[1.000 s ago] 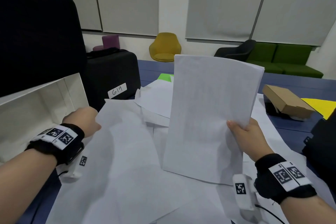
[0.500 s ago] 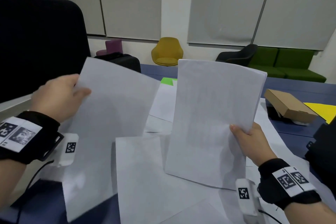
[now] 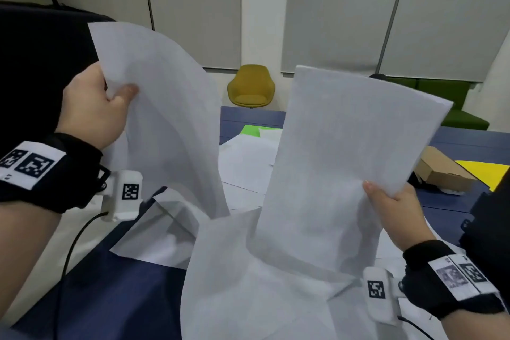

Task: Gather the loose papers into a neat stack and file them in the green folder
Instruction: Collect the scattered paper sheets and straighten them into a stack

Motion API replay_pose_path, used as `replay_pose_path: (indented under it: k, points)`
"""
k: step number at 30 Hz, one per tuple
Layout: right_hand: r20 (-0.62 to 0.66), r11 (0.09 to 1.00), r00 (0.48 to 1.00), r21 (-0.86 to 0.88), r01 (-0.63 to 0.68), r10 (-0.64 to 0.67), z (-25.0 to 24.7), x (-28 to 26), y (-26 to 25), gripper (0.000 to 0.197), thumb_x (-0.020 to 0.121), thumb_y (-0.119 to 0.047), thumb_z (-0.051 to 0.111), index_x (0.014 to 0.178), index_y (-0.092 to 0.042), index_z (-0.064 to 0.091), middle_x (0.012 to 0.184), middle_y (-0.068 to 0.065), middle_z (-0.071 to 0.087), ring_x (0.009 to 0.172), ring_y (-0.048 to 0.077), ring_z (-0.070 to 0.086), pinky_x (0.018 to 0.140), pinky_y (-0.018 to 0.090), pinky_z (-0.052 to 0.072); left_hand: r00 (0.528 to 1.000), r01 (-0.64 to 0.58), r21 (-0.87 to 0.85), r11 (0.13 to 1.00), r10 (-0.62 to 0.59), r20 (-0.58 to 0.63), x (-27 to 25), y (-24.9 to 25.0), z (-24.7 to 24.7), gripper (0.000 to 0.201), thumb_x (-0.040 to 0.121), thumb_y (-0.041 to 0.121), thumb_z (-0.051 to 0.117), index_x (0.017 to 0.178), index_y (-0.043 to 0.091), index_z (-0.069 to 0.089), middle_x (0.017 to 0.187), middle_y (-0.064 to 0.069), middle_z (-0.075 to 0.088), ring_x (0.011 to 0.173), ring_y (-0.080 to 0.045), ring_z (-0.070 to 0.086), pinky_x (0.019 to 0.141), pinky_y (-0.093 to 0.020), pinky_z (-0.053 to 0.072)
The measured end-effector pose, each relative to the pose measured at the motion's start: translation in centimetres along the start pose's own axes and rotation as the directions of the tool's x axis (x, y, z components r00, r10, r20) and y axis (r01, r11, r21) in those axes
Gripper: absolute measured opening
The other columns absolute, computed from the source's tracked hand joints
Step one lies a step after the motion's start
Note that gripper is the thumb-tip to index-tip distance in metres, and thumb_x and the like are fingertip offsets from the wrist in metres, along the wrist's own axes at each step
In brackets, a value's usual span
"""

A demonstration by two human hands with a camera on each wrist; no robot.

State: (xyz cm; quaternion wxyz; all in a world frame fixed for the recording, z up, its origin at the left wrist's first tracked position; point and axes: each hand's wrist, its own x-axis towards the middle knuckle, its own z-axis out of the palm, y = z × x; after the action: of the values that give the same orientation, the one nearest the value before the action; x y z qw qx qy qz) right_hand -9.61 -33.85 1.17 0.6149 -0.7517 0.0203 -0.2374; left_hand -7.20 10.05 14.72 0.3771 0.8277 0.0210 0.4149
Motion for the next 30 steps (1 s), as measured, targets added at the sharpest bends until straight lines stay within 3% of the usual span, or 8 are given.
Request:
replay_pose_path:
  k: [3,6,8,10,14,21,25,30]
  points:
    - [-0.057,0.998,0.998,0.05,0.03,-0.027,-1.0,0.4,-0.2,0.022,0.093,-0.008,0.06,0.115,-0.008,0.061,0.099,-0.005,0.067,0.078,-0.012,0.065,0.065,0.002,0.046,0.999,0.037,-0.03,0.999,-0.038,-0.029,1.2,0.4,0.5,0.025,0.093,0.018,0.055,0.115,0.006,0.059,0.116,-0.019,0.065,0.106,-0.032,0.061,0.083,-0.033,0.043]
    - [-0.119,0.996,0.992,0.082,0.041,-0.031,-1.9,0.8,-0.2,0.037,0.091,-0.019,0.064,0.124,-0.004,0.058,0.115,0.005,0.068,0.106,0.014,0.065,0.09,0.024,0.048,0.996,0.081,-0.183,0.98,-0.074,0.046,2.6,1.2,0.7,0.038,0.095,0.02,0.048,0.126,-0.001,0.054,0.121,-0.018,0.06,0.091,-0.003,0.065,0.078,-0.019,0.045]
    - [-0.134,0.993,0.99,0.103,0.05,-0.036,-2.4,0.8,-0.3,0.05,0.086,-0.031,0.069,0.125,-0.002,0.057,0.118,0.007,0.067,0.111,0.021,0.063,0.096,0.033,0.047,0.992,0.103,-0.164,0.981,-0.09,0.084,3.5,1.4,1.2,0.04,0.093,0.026,0.053,0.126,0.004,0.056,0.116,-0.009,0.06,0.095,-0.011,0.063,0.082,-0.025,0.046]
    - [-0.155,0.991,0.987,0.122,0.056,-0.036,-2.8,0.8,-0.3,0.06,0.081,-0.037,0.071,0.125,0.001,0.056,0.12,0.009,0.066,0.111,0.022,0.063,0.092,0.027,0.051,0.993,0.099,-0.059,0.993,-0.095,0.069,4.3,1.4,1.9,0.032,0.091,0.021,0.058,0.119,0.006,0.061,0.117,-0.012,0.065,0.107,-0.027,0.062,0.091,-0.036,0.047]
    - [-0.154,0.989,0.987,0.132,0.059,-0.039,-3.5,0.8,-0.4,0.038,0.089,-0.019,0.066,0.12,0.0,0.059,0.116,0.01,0.067,0.096,0.008,0.067,0.082,0.016,0.053,0.97,0.121,-0.149,0.981,-0.085,0.226,4.2,1.3,3.9,0.03,0.089,0.015,0.063,0.119,0.009,0.065,0.114,-0.004,0.066,0.107,-0.022,0.063,0.096,-0.035,0.049]
    - [0.059,0.986,0.997,0.162,0.041,-0.051,-3.6,0.4,-0.5,0.068,0.061,-0.049,0.077,0.115,-0.011,0.065,0.112,0.003,0.072,0.104,0.017,0.068,0.091,0.029,0.053,0.832,0.17,-0.226,0.959,-0.017,0.554,1.1,-0.8,7.7,0.015,0.09,0.01,0.066,0.097,0.023,0.069,0.104,0.001,0.073,0.099,-0.021,0.069,0.099,-0.043,0.05]
    - [0.217,0.98,0.976,0.2,-0.011,-0.033,-2.4,0.0,-1.2,0.068,0.046,-0.059,0.085,0.102,-0.022,0.075,0.108,0.002,0.074,0.099,0.017,0.071,0.087,0.029,0.055,0.756,0.178,-0.317,0.932,0.076,0.65,-1.2,0.1,9.3,0.02,0.091,0.005,0.063,0.099,0.022,0.068,0.087,0.014,0.076,0.083,-0.006,0.07,0.08,-0.023,0.056]
    - [0.338,0.982,0.939,0.152,-0.115,0.058,-0.6,-0.6,-1.2,0.041,0.07,-0.041,0.079,0.104,-0.02,0.073,0.107,0.005,0.074,0.101,0.025,0.07,0.092,0.041,0.054,0.688,0.196,-0.383,0.903,0.152,0.71,-3.3,1.6,10.4,0.022,0.084,0.025,0.074,0.105,0.02,0.07,0.102,0.005,0.076,0.092,-0.01,0.071,0.082,-0.025,0.055]
